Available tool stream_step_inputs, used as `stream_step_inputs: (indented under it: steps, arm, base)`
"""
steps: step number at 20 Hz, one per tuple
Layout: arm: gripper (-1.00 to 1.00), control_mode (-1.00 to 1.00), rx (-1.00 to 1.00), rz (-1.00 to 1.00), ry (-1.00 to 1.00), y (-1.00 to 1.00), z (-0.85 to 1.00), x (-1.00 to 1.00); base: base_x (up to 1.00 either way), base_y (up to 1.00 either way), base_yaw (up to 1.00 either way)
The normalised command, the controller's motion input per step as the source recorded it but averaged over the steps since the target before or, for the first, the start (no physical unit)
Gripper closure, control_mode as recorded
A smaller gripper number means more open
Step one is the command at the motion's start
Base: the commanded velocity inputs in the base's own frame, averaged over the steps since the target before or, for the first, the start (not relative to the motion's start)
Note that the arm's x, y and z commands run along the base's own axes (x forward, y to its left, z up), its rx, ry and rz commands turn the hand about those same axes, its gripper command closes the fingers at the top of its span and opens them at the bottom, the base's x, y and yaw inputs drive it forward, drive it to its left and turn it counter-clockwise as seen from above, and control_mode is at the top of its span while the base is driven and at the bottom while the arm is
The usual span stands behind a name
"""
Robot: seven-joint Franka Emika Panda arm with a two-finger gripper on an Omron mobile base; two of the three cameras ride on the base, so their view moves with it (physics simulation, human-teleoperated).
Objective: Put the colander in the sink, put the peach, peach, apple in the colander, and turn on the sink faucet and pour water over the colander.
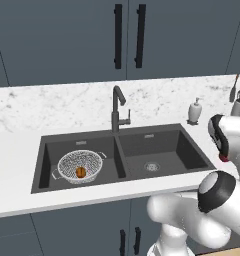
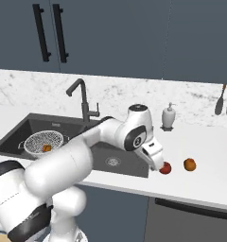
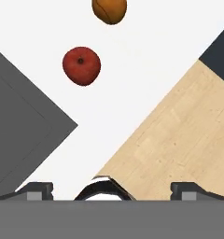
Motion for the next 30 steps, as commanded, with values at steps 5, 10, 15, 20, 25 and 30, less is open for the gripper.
stream_step_inputs:
  steps: [5, 10, 15, 20, 25, 30]
  arm:
    - [-1.00, -1.00, 0.00, 0.00, 0.00, -0.42, -0.28, 0.33]
    - [-1.00, -1.00, 0.00, 0.00, -0.02, -0.18, -0.33, 0.23]
    - [-1.00, -1.00, 0.00, 0.00, 0.00, -0.14, -0.23, 0.22]
    - [-1.00, -1.00, 0.00, 0.00, 0.00, -0.11, -0.30, 0.16]
    - [-1.00, -1.00, 0.00, 0.00, 0.00, -0.07, -0.31, 0.07]
    - [-1.00, -1.00, 0.00, 0.00, 0.00, -0.10, -0.22, 0.14]
  base:
    - [0.00, 0.00, 0.00]
    - [0.00, 0.00, 0.00]
    - [0.00, 0.00, 0.00]
    - [0.00, 0.00, 0.00]
    - [0.00, 0.00, 0.00]
    - [0.00, 0.00, 0.00]
